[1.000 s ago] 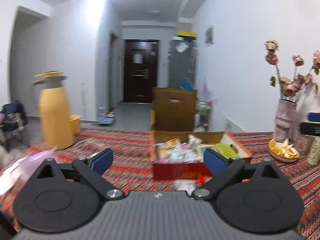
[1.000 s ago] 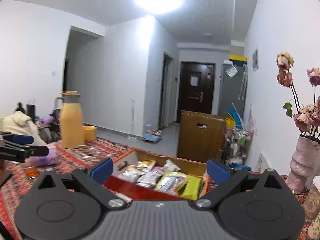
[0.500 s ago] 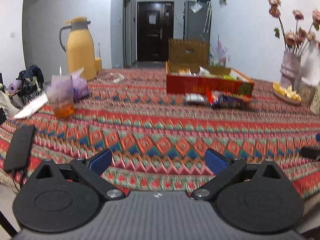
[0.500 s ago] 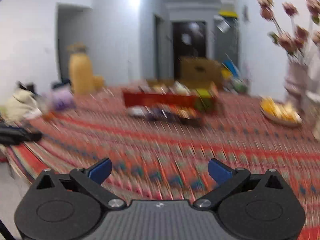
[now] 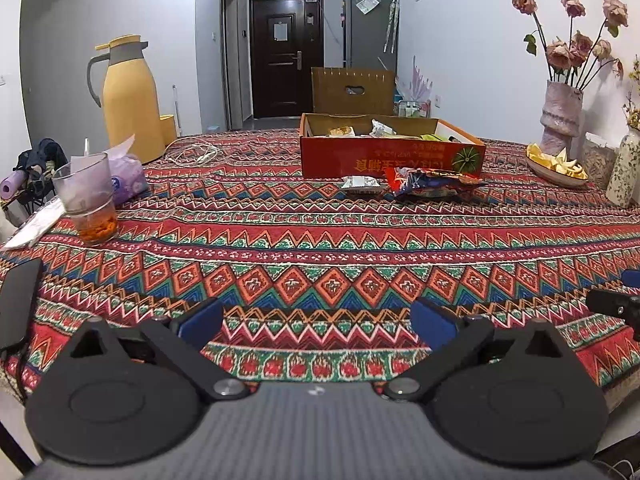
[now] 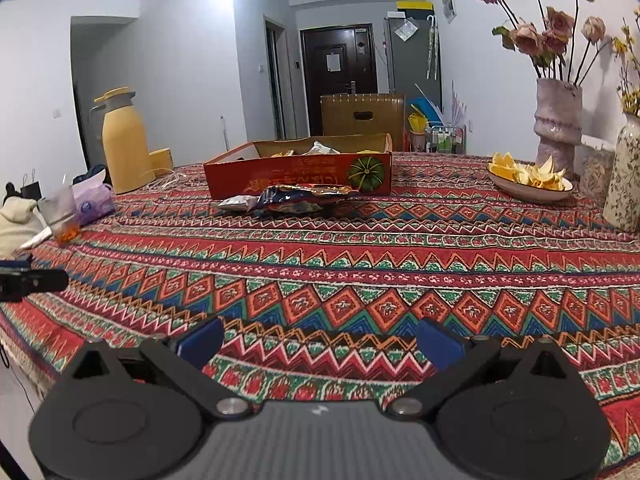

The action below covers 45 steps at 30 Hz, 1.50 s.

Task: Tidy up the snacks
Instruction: 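Move both grippers back from the box to the last packets, then grasp the last white packet with the left gripper while the right grasps the orange-blue chip bag, then carry the white packet and chip bag over the red box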

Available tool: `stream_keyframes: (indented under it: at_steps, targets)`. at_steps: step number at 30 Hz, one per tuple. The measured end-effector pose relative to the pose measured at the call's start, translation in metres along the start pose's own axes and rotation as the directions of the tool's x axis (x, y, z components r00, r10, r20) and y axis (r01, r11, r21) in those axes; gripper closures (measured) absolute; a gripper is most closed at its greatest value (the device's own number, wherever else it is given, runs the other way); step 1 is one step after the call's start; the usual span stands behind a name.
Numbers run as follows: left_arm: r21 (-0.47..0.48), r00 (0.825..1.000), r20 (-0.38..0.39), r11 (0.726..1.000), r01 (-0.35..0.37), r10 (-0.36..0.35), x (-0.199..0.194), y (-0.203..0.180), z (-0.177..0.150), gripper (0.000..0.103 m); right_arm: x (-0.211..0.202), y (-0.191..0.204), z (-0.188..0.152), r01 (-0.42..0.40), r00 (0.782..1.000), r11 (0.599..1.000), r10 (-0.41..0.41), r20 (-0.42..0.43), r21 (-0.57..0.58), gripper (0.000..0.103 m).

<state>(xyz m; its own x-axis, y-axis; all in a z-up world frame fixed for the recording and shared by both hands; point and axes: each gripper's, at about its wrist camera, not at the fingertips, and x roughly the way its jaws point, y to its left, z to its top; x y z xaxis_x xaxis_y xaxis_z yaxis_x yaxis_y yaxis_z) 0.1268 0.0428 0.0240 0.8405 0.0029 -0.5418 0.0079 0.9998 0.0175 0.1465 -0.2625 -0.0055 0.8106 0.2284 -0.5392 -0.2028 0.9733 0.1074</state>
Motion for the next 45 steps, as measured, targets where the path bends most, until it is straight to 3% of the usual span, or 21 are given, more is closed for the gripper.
stream_keyframes:
  at_steps: [5,8,12,16,19,23,27,29,31,34,35,36,38,42,45]
  targets:
    - [0.01,1.0,-0.002,1.0,0.009,-0.009,0.027,-0.001,0.019,0.001,0.019,-0.005,0.027,0.008,1.0,0.998,-0.008,0.01,-0.06,0.003]
    - [0.037,0.999,0.035,0.999,0.039,-0.04,0.045,-0.006,0.042,0.001,0.026,-0.006,0.054,0.001,0.999,0.99,0.005,0.046,-0.138,0.004]
    - [0.078,0.99,0.064,0.99,0.117,-0.122,0.087,-0.014,0.083,0.001,0.059,-0.016,0.102,-0.105,0.993,0.967,0.116,0.035,-0.232,0.004]
    - [0.103,0.993,0.018,0.988,0.115,-0.117,0.149,-0.025,0.117,0.001,0.116,-0.021,0.145,-0.179,0.984,0.928,0.177,-0.037,-0.327,0.007]
    - [0.096,0.99,-0.044,0.986,0.134,-0.13,0.199,-0.03,0.135,0.003,0.166,-0.015,0.172,-0.278,0.96,0.86,0.24,-0.141,-0.428,0.007]
    - [0.085,0.99,-0.056,0.987,0.133,-0.129,0.247,-0.037,0.145,0.027,0.229,0.001,0.188,-0.364,0.929,0.752,0.254,-0.268,-0.549,0.009]
    - [0.099,0.984,-0.095,0.982,0.163,-0.154,0.283,-0.044,0.144,0.037,0.274,0.012,0.194,-0.441,0.894,0.697,0.285,-0.346,-0.566,0.012]
    - [0.072,0.975,-0.132,0.979,0.189,-0.178,0.294,-0.041,0.139,0.039,0.291,0.016,0.192,-0.504,0.861,0.645,0.317,-0.399,-0.575,0.013]
    - [0.087,0.976,-0.114,0.977,0.196,-0.186,0.295,-0.04,0.13,0.051,0.304,0.015,0.188,-0.569,0.818,0.615,0.354,-0.454,-0.546,0.014]
    - [0.132,0.975,-0.107,0.97,0.206,-0.192,0.289,-0.038,0.126,0.06,0.317,0.006,0.183,-0.624,0.775,0.618,0.411,-0.48,-0.478,0.02]
    - [0.119,0.971,-0.115,0.968,0.221,-0.208,0.288,-0.035,0.126,0.062,0.32,0.003,0.181,-0.632,0.765,0.637,0.42,-0.488,-0.442,0.021]
    - [0.104,0.969,-0.128,0.969,0.225,-0.211,0.287,-0.032,0.127,0.062,0.319,-0.002,0.179,-0.622,0.772,0.671,0.44,-0.459,-0.404,0.029]
    - [0.092,0.972,-0.144,0.975,0.201,-0.187,0.282,-0.027,0.127,0.062,0.307,-0.006,0.173,-0.568,0.812,0.721,0.412,-0.413,-0.397,0.038]
    - [0.076,0.979,-0.105,0.98,0.185,-0.177,0.248,-0.014,0.121,0.062,0.266,-0.016,0.152,-0.452,0.875,0.83,0.34,-0.345,-0.327,0.042]
    - [0.058,0.98,-0.078,0.981,0.188,-0.183,0.211,-0.008,0.105,0.062,0.223,-0.023,0.127,-0.288,0.932,0.934,0.223,-0.284,-0.21,0.042]
